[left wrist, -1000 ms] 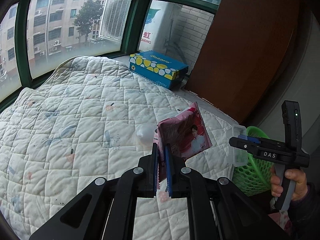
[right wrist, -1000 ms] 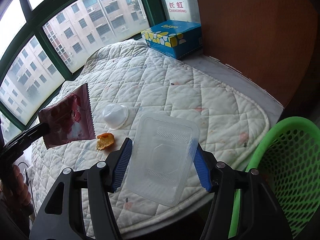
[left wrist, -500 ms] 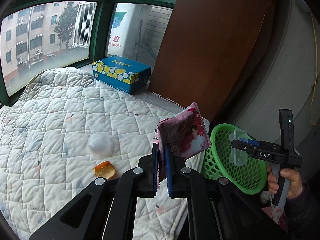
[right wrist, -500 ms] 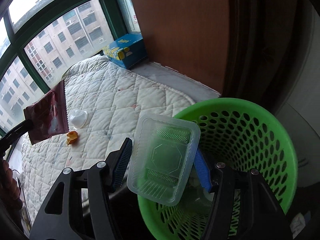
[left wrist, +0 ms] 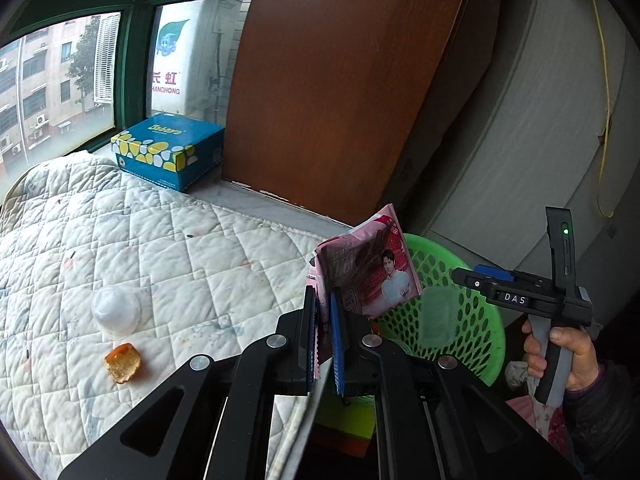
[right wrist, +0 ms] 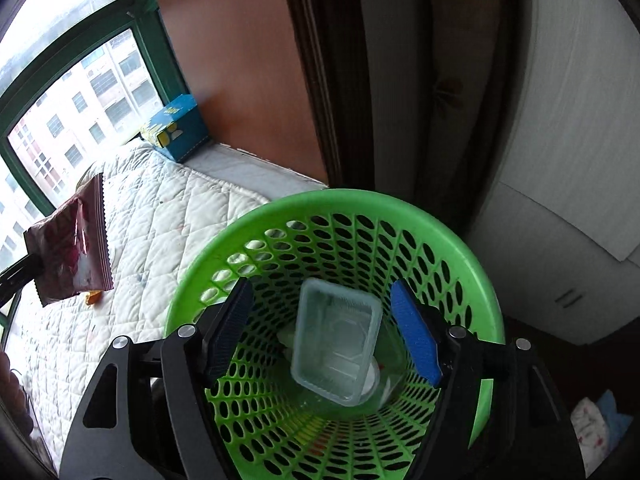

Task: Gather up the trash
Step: 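Drop the tray into the basket with the right tool while the left drops the wrapper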

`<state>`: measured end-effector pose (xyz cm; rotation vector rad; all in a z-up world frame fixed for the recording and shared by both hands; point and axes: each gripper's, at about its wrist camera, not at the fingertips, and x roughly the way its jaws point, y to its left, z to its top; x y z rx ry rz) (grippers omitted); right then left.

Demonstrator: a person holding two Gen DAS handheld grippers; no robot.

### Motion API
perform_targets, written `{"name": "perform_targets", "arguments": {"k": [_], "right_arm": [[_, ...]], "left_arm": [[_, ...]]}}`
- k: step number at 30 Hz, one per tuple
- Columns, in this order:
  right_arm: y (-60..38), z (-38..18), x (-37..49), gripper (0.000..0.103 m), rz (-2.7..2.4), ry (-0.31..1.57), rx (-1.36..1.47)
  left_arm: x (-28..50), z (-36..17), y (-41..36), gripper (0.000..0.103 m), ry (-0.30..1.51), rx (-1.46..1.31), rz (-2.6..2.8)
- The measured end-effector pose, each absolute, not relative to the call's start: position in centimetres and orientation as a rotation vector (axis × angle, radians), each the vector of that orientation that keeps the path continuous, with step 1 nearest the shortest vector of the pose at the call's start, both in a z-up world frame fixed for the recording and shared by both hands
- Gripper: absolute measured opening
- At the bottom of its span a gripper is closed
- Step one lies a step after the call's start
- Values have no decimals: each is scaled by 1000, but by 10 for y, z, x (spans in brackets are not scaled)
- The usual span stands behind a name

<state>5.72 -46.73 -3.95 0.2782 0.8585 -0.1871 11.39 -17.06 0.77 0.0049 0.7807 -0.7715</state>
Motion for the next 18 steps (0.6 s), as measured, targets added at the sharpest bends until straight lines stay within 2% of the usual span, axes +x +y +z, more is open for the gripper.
{"name": "perform_targets", "arguments": {"k": [18], "right_arm": [[-501,-35,12,74,-225,813,320]], "left_arm": [[97,-18,-258,7,871,77,-868]]}}
